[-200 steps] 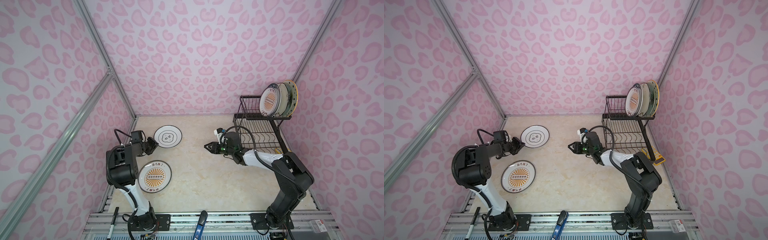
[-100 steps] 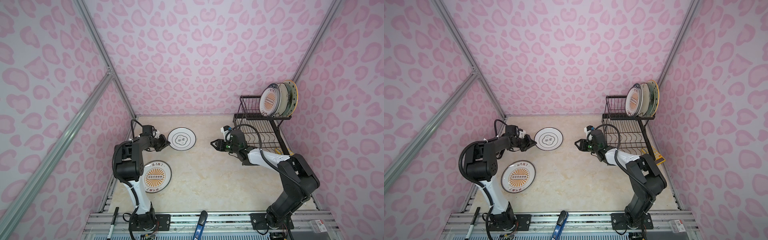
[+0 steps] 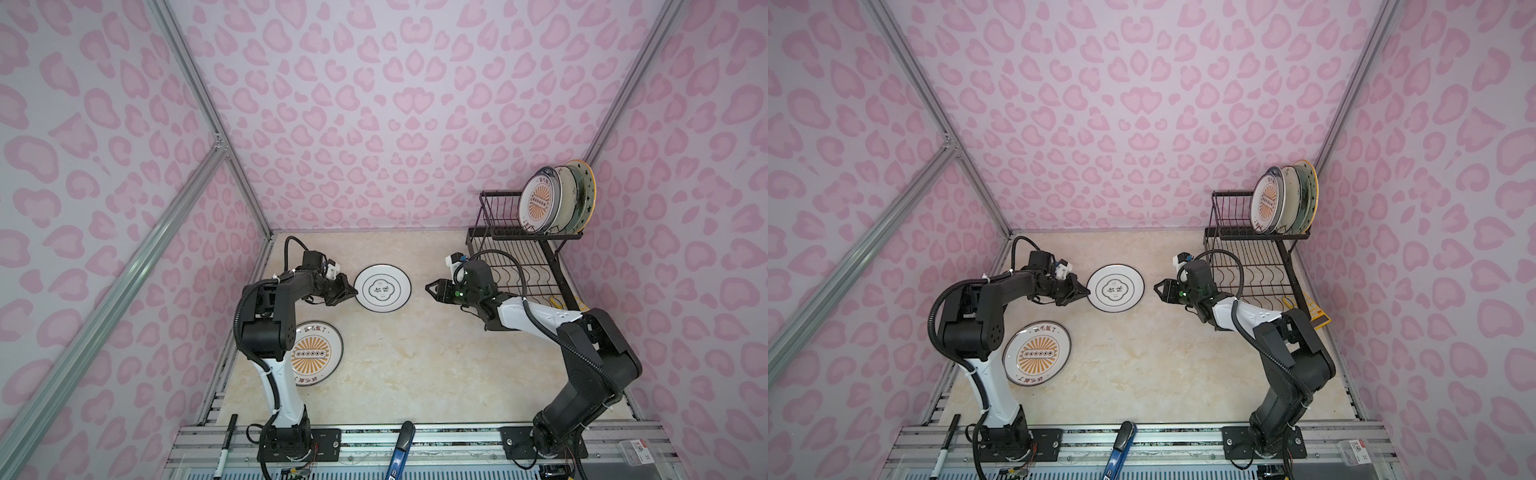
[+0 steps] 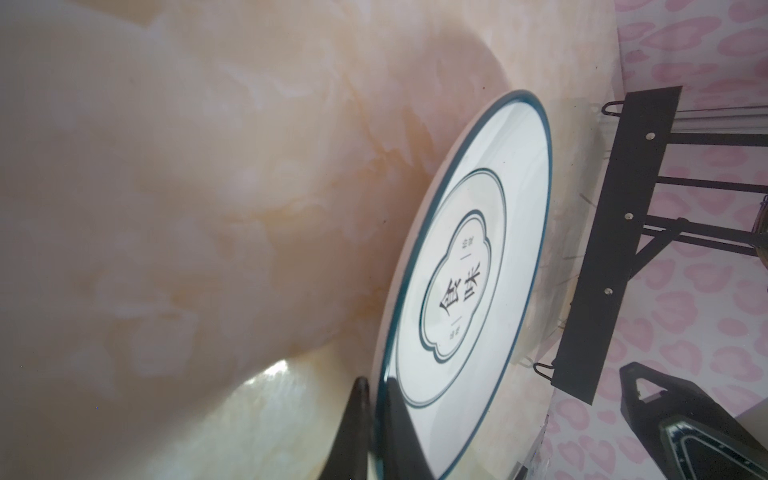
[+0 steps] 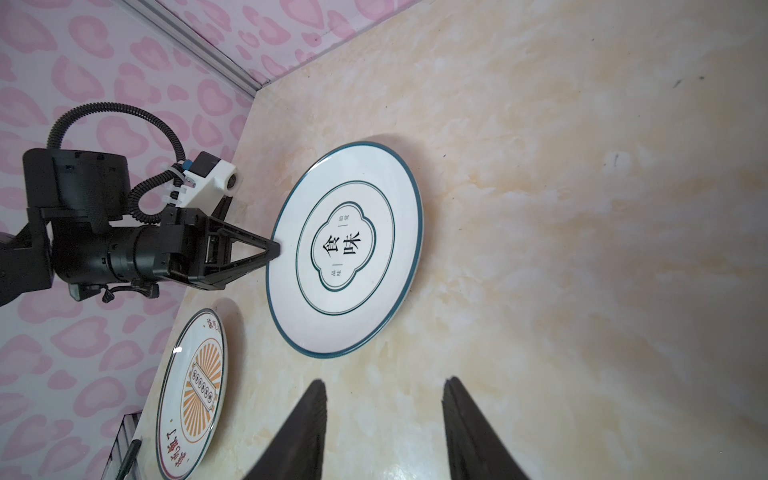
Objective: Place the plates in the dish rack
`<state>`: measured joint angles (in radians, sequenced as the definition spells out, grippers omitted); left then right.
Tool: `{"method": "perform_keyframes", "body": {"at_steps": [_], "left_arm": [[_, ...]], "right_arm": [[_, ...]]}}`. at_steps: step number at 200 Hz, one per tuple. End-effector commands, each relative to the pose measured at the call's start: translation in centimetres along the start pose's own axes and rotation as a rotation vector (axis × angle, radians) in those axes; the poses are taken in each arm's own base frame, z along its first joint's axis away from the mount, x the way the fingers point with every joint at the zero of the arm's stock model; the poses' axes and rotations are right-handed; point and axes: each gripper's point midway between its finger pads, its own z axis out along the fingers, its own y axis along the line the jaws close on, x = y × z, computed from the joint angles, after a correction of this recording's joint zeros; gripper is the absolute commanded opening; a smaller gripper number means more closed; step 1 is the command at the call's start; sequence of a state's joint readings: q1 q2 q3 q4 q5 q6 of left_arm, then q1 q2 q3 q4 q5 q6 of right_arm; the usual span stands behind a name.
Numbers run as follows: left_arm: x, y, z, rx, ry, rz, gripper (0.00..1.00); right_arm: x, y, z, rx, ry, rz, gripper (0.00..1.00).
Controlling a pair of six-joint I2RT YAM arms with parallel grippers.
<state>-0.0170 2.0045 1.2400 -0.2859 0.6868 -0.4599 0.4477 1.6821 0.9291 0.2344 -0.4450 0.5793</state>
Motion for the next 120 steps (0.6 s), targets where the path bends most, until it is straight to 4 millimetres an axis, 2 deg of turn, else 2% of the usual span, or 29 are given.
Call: {"method": "perform_keyframes", "body": {"at_steps": [1,58,120], "left_arm": [[-0.5,-0.1,0.2,0.0,-0.012,0.02,0.15],[-0.6,-0.2,0.6,0.02,-0.015,0.011,0.27],[0.0,-0.2,1.5,0.019,0.004,0.009,0.3]], "right_arm": [[0.4,-0.4,0.1,0.009,0.01,-0.005,0.46],[0.5,-0.3,0.3,0.004,0.014,-0.005,0.46],[0.6,-0.4,0.4,0.003,0.017,-0.003,0.46]]}}
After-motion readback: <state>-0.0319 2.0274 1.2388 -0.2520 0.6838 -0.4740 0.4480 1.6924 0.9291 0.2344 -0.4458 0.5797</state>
